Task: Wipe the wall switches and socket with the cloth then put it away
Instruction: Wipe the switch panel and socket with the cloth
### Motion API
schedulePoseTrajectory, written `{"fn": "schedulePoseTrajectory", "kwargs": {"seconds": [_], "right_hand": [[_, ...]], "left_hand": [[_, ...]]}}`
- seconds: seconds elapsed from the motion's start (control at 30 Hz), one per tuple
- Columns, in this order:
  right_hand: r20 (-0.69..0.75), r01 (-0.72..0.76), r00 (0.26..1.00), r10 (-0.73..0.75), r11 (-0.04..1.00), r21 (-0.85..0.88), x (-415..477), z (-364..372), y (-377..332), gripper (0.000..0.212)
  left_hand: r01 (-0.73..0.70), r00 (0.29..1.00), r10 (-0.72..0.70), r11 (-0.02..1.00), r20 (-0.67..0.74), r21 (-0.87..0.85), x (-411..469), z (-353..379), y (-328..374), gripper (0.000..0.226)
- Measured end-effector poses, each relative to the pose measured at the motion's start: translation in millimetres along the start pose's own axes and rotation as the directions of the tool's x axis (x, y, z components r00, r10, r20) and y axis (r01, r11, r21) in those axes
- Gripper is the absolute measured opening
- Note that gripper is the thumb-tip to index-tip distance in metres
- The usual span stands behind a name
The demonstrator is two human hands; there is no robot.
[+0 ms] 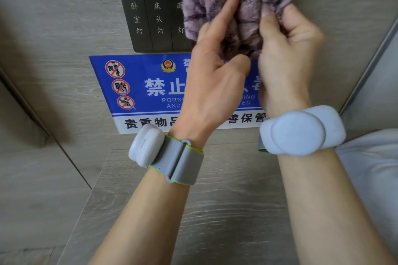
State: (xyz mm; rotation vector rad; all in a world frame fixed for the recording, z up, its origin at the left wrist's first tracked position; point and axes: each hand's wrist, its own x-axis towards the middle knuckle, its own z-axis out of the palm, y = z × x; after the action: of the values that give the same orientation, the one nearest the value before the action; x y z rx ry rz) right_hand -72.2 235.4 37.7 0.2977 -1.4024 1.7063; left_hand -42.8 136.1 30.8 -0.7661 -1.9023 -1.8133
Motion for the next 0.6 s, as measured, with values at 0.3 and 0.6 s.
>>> {"fn": "schedulePoseTrajectory", "kwargs": {"seconds": [0.3,0.6], "right_hand": [[0.057,-0.004,0.998,0.007,0.999,-0.041,-7.8,12.6,-2.2,0.022],[0.053,0.010,0.999,-0.009,1.000,-0.018,-5.3,9.9,0.7,0.017]], "left_hand": [[-0.026,0.993,0.021,0.999,-0.119,-0.042,1.7,-1.6,-4.4,0.084],[-0.075,0.996,0.073,0.997,-0.046,-0.027,6.1,3.1,-6.1,0.086]]}}
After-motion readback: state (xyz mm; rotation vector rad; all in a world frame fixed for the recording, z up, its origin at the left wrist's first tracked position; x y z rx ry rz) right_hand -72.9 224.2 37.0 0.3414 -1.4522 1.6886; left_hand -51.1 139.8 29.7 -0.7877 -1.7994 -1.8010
